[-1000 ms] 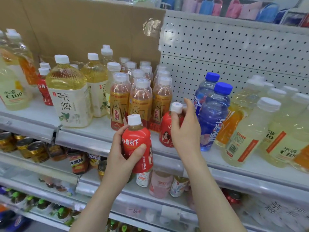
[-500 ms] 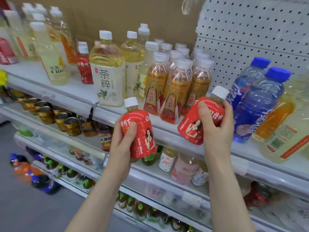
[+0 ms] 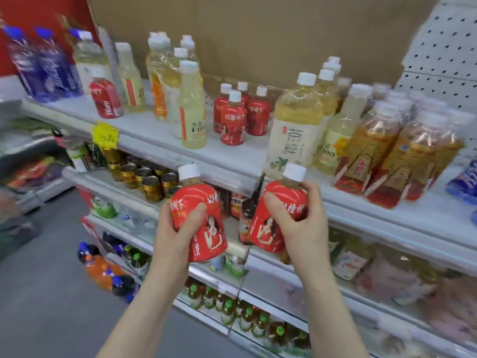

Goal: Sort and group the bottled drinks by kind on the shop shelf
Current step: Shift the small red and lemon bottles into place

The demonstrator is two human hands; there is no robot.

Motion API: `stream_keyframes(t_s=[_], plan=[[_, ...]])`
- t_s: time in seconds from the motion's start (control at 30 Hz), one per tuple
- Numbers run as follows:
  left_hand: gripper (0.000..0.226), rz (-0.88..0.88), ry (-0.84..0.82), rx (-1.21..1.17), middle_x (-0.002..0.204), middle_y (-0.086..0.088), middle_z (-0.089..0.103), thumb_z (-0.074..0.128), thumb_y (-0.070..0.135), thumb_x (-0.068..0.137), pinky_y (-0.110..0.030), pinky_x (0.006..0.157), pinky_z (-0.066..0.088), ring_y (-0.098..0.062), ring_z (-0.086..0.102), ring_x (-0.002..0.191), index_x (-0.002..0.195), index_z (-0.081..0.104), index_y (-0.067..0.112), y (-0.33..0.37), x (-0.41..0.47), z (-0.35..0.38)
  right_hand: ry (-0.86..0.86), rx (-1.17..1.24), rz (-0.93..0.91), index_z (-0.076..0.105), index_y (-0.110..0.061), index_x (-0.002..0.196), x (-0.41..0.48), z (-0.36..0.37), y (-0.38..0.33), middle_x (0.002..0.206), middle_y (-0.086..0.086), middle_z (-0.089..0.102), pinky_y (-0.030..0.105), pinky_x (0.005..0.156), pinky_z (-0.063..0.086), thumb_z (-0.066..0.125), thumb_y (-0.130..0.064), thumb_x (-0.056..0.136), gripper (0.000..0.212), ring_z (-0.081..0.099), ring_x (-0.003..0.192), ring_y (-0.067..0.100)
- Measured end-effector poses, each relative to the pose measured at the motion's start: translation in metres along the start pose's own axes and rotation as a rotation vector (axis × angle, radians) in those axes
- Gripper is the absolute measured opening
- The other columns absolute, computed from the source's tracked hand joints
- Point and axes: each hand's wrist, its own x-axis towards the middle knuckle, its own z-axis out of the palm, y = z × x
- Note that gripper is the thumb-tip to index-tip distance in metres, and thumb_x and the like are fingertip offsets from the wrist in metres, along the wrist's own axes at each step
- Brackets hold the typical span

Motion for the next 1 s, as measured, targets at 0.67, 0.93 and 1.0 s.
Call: stream_keyframes(t_s=[0.67,0.93,1.0], plan=[[0.098,0.135,-0.086,0.089,0.107,-0.003,0.075,0.087,0.074,0.033,-0.042,0.078,0.056,-0.026,0.073,0.098,0.116,0.064,0.028,0.069,0.172,-0.055,0.250,-0.471,-0.095,0.032,-0.011,0.147,0.205,0.152,0.004,0.144,0.011,0.042,0.031,0.105,0.037,0.069,-0.017,0.092,0.066,0.039,0.133,0.024],[0.088,0.080,-0.241,0.076,0.110,-0.002,0.074,0.087,0.069,0.040,-0.049,0.081,0.057,-0.026,0.072,0.100,0.117,0.066,0.033,0.073,0.212,-0.051,0.333,-0.551,0.038,0.031,-0.013,0.147,0.259,0.157,0.006,0.144,0.014,0.039,0.039,0.106,0.039,0.074,-0.021,0.091,0.071,0.047,0.130,0.032],[0.073,0.065,-0.301,0.081,0.107,0.002,0.075,0.085,0.060,0.048,-0.044,0.079,0.058,-0.023,0.072,0.099,0.114,0.065,0.035,0.076,0.218,-0.052,0.335,-0.582,0.058,0.031,-0.012,0.148,0.264,0.158,0.009,0.145,0.013,0.040,0.040,0.107,0.038,0.072,-0.023,0.092,0.071,0.046,0.133,0.032]])
